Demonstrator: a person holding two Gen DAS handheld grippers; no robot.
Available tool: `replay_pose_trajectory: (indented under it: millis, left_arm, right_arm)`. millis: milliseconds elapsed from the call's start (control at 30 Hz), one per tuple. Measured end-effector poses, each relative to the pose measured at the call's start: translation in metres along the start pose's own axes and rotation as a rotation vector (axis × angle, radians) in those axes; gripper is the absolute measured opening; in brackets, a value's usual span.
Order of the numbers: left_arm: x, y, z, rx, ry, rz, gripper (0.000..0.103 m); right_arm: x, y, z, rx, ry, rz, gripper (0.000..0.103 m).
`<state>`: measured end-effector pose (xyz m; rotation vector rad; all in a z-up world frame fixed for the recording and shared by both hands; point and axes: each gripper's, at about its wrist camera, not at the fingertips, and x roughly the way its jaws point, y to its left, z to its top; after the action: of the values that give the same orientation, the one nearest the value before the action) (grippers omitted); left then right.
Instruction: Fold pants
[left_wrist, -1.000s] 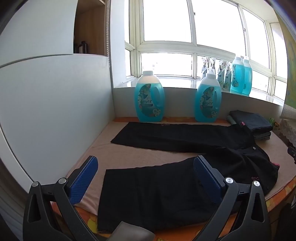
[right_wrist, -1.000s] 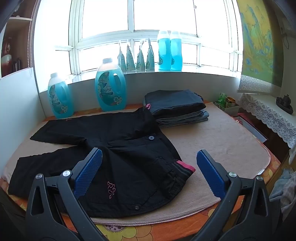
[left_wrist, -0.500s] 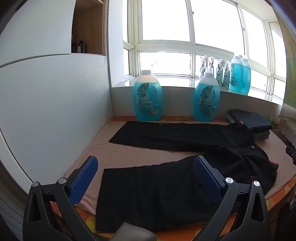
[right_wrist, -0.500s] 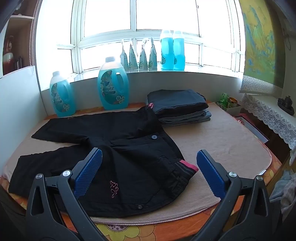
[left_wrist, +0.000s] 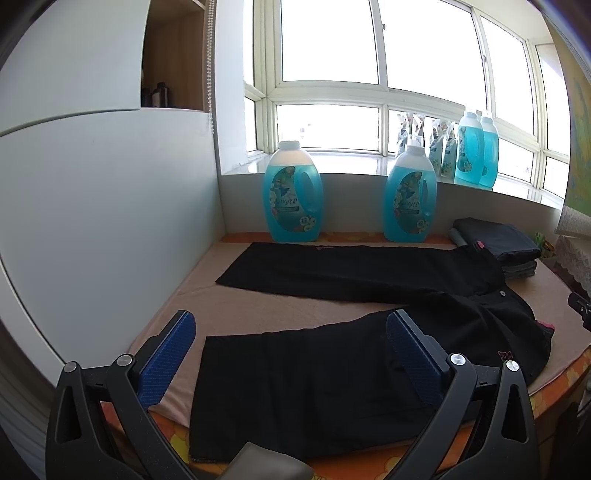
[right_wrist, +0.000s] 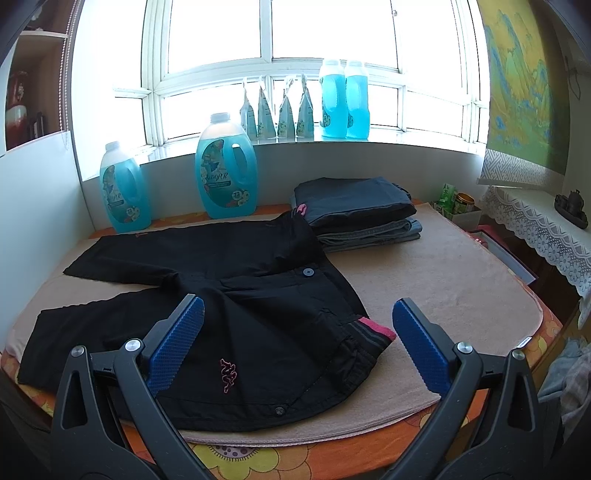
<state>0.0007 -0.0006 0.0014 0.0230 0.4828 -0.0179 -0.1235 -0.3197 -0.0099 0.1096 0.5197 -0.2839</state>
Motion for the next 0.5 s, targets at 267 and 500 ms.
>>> replay_pose_trajectory:
  millis: [267, 500]
  left_arm:
    - [-0.0005, -0.0012, 0.0002, 0.003, 0.001, -0.001, 0.103]
    - [-0.0003, -0.0033, 0.0009, 0.008, 0.003, -0.002, 0.103]
  right_arm:
    - [0.0004, 0.0007, -0.0011, -0.002, 0.001, 0.005, 0.103]
    - [0.0004, 0.0018, -0.0008, -0.005, 0.001, 0.006, 0.103]
